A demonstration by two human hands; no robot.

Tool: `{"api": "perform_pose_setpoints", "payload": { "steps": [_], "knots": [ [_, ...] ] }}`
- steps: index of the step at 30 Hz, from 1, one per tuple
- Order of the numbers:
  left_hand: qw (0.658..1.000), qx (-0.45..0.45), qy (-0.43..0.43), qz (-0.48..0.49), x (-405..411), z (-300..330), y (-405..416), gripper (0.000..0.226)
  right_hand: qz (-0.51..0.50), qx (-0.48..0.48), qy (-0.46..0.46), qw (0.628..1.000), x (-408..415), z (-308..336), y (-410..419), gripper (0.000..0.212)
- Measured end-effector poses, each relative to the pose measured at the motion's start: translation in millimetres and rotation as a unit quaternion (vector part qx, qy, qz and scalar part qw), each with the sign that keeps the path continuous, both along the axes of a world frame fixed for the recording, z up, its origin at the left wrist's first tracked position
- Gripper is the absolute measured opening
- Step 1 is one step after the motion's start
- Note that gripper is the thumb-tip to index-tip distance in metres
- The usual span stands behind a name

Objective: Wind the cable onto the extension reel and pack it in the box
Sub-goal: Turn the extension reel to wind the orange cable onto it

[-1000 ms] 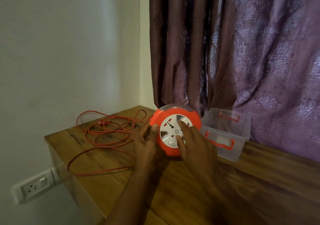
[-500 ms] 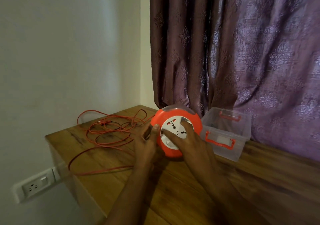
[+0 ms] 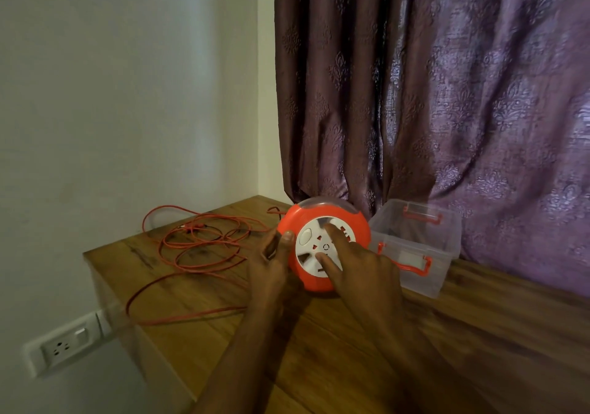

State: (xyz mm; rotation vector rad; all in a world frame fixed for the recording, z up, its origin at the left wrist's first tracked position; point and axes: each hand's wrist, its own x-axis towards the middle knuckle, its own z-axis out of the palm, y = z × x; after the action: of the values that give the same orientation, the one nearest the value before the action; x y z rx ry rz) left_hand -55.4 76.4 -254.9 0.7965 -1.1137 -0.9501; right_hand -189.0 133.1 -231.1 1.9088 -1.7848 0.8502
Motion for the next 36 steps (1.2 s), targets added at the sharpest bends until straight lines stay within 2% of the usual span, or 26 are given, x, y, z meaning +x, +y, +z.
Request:
{"api": "perform_pose_setpoints", "payload": {
  "steps": [3,5,7,9,11,14,17,21,24,27,30,32,36],
  "knots": [
    [0.998,0.034,0.052,-0.012,4,1,-2,0.023,0.021,-0.010,0.040,0.999,-1,-4,1,0.063],
    [0.997,0.045,0.059,-0.010,5,2,-2,0.027,0.017,-0.011,0.070,0.997,-1,-6,0,0.077],
    [0.998,0.037,0.051,-0.009,5,1,-2,0.021,0.028,-0.022,0.088,0.996,-1,-7,-2,0.086],
    [0.999,0.027,0.036,-0.013,3,1,0,0.016,0.039,-0.026,0.126,0.991,0,-8,-4,0.079],
    [1.000,0.016,0.014,-0.016,3,0,0,0.025,0.057,0.002,0.160,0.985,0,-9,-6,0.070],
    [1.000,0.014,0.011,-0.014,3,0,-1,0.028,0.064,0.054,0.166,0.983,-2,-12,-12,0.062],
    [1.000,0.016,0.009,-0.015,4,1,0,0.044,0.077,0.066,0.113,0.988,-4,-11,-15,0.057],
    [1.000,0.016,0.001,-0.018,4,1,-1,0.042,0.067,0.088,0.144,0.983,-5,-11,-17,0.058],
    [1.000,0.010,-0.001,-0.020,4,0,0,0.048,0.069,0.094,0.061,0.991,-4,-9,-14,0.063],
    [1.000,0.017,0.013,-0.021,4,0,0,0.058,0.058,0.078,0.079,0.992,-6,-12,-11,0.066],
    [0.999,0.027,0.024,-0.025,4,0,-1,0.044,0.025,0.050,0.062,0.997,-5,-13,-10,0.066],
    [0.999,0.017,0.033,-0.034,2,0,0,0.034,0.007,0.032,0.029,0.999,-2,-11,-9,0.062],
    [0.999,-0.001,0.014,-0.044,-1,-1,2,0.027,-0.015,0.008,-0.059,0.998,0,-11,-5,0.060]
  ]
}}
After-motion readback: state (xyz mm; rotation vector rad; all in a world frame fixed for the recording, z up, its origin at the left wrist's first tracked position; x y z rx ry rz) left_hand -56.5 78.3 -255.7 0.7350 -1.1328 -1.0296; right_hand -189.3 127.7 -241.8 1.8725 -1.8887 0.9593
